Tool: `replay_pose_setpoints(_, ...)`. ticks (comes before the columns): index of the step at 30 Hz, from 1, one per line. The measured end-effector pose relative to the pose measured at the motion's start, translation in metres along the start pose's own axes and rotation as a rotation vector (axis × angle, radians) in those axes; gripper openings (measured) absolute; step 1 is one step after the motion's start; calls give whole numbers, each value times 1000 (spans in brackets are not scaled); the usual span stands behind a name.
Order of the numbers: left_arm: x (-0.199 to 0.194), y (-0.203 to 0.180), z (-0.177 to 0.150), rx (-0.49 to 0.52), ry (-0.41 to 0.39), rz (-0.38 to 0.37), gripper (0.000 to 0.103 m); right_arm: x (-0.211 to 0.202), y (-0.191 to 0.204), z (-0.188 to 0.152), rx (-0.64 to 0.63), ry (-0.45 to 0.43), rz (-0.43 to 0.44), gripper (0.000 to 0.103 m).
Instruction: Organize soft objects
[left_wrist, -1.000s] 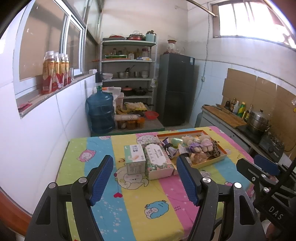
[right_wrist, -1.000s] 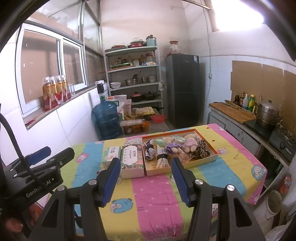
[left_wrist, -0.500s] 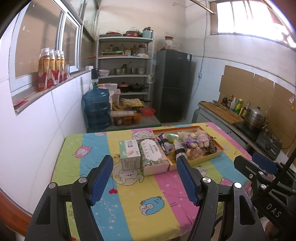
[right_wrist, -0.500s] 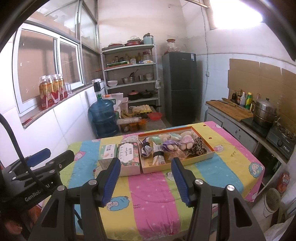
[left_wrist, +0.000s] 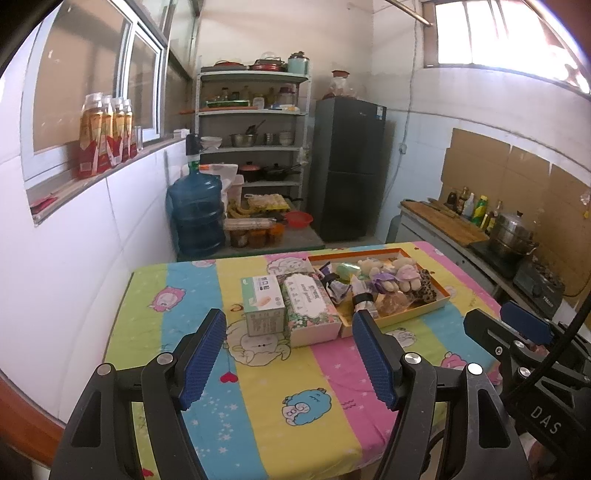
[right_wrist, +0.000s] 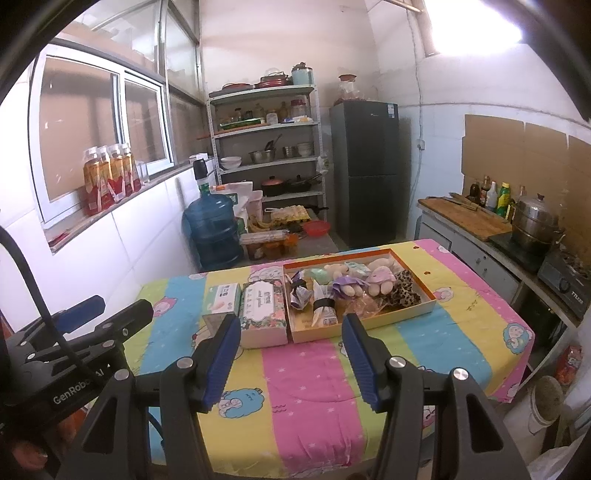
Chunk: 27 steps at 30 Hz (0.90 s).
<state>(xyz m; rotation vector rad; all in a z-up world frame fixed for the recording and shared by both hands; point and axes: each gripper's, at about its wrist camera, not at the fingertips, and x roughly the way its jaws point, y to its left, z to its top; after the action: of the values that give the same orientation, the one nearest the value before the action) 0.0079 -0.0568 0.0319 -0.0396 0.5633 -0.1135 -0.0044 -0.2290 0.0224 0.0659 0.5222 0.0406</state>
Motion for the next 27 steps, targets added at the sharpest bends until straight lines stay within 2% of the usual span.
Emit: replay_pose_setpoints(27,1,2,1,4,4,-1,72,2,-1,1,0,2,1,57)
